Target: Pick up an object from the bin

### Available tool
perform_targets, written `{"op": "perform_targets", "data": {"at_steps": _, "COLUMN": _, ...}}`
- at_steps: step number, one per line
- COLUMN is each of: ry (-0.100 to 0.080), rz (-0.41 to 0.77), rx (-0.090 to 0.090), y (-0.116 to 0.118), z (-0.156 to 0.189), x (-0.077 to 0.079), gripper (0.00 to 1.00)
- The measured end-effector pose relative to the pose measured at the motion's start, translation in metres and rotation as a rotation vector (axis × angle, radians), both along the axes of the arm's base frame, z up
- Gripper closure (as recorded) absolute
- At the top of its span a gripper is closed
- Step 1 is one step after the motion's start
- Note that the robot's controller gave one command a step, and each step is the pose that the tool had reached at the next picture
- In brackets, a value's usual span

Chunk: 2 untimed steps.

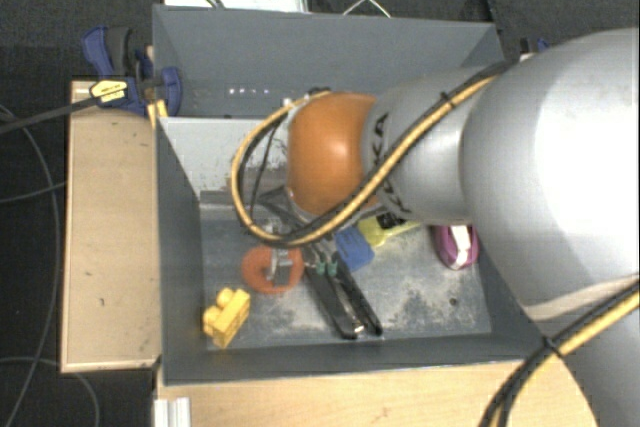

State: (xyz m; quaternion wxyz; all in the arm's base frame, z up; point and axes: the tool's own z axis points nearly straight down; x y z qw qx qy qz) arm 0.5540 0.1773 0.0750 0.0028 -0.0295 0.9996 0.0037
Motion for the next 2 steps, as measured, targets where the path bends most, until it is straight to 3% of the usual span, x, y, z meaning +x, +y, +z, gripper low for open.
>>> {"op": "perform_targets", "data": {"at_steps": 2, "ry": 0.001, "rz": -0.001, "rx": 0.000, "y": -0.0002, "z": 0.0019, "x": -0.0006, "gripper": 1.00}}
